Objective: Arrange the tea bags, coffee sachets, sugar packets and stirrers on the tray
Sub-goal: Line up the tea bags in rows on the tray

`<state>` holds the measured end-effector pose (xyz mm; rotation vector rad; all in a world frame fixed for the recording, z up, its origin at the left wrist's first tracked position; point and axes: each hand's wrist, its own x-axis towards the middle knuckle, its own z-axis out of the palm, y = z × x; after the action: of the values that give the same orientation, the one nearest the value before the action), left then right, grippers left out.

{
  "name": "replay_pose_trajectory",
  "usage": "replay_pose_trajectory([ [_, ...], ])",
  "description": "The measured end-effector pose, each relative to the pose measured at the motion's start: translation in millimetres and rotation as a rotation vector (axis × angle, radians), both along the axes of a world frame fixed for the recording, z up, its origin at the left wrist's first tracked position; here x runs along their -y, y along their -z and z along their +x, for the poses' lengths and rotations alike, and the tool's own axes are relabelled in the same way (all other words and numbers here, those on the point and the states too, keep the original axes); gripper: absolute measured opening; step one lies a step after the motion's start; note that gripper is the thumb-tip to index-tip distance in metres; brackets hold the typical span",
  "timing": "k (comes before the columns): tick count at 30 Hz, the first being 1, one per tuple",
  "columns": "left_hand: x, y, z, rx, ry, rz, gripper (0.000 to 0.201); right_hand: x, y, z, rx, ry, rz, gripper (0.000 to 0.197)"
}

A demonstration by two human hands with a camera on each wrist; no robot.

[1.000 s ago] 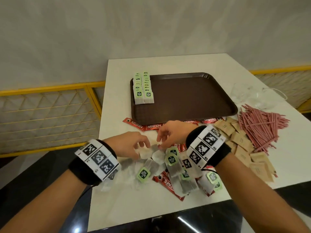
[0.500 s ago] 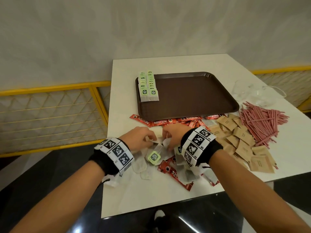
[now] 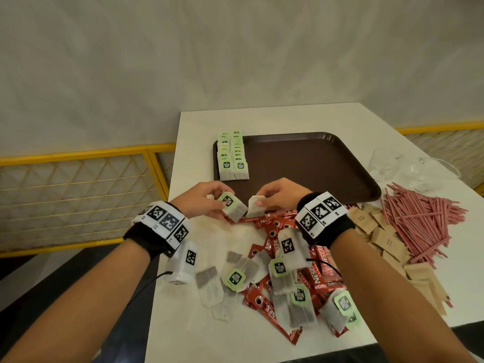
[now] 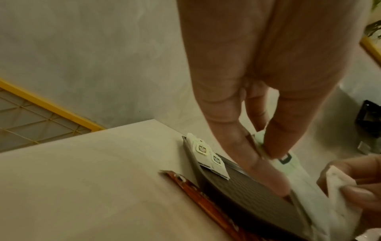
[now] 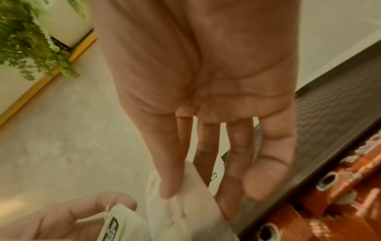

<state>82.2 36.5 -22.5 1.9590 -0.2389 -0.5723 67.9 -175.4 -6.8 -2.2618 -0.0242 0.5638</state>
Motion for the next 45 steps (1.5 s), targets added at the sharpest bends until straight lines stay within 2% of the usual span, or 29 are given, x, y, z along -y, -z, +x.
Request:
replay_pose_trajectory([
  [4, -2.8, -1.4, 23.7, 0.04, -0.064, 0.046, 0.03, -0.4, -0.4, 23.2, -0.043, 0.048, 0.077, 0.026],
  [6, -2.7, -1.9, 35.8, 0.099, -0.108, 0.104, 0.026, -2.1, -1.0, 34.2, -0.01, 0.066, 0.078, 0.024],
  [10, -2.5, -3.4, 58.0, 0.137, -0.13, 0.105, 0.018, -7.0, -0.2, 56.0, -0.047, 0.034, 0.113, 0.007],
  [14, -4.7, -2.1, 81.9, 0.166, -0.146, 0.063, 0.022, -9.7, -1.1, 78.9, -0.101, -0.067, 0.167, 0.02],
  [17, -7.0, 3.0, 98.2, 0.123, -0.202, 0.013, 0.019, -13.0, -4.0, 93.2, -0.073, -0.156, 0.07, 0.017],
  [21, -3.6, 13.3, 113.1, 0.04, -0.182, -0.013, 0.017, -18.6, -10.2, 112.8, 0.09, -0.291, -0.315, 0.026],
  [23, 1.8, 18.5, 120.0, 0.026, -0.163, -0.002, 0.019, -22.1, -11.0, 123.8, 0.112, -0.321, -0.425, 0.031],
  [26, 7.7, 26.4, 129.9, 0.105, -0.148, 0.086, 0.017, -28.4, -6.8, 138.5, 0.096, -0.373, -0.506, 0.032],
  [29, 10.1, 33.1, 136.9, 0.22, -0.133, 0.26, 0.018, -32.6, 2.0, 149.0, 0.105, -0.413, -0.531, 0.033],
  [33, 15.5, 32.7, 137.8, 0.32, -0.103, 0.375, 0.025, -32.3, 13.3, 156.2, 0.191, -0.364, -0.492, 0.032],
  [39, 18.0, 37.9, 136.5, 0.404, -0.211, 0.395, 0.03, -30.0, 26.9, 157.9, 0.237, -0.264, -0.395, 0.034],
  [42, 17.8, 38.0, 132.1, 0.448, -0.21, 0.42, 0.034, -22.2, 26.4, 155.6, 0.247, -0.174, -0.335, 0.035],
  [45, 17.2, 36.2, 125.0, 0.481, -0.14, 0.467, 0.035, -13.0, 19.3, 151.4, 0.149, -0.139, -0.324, 0.033],
])
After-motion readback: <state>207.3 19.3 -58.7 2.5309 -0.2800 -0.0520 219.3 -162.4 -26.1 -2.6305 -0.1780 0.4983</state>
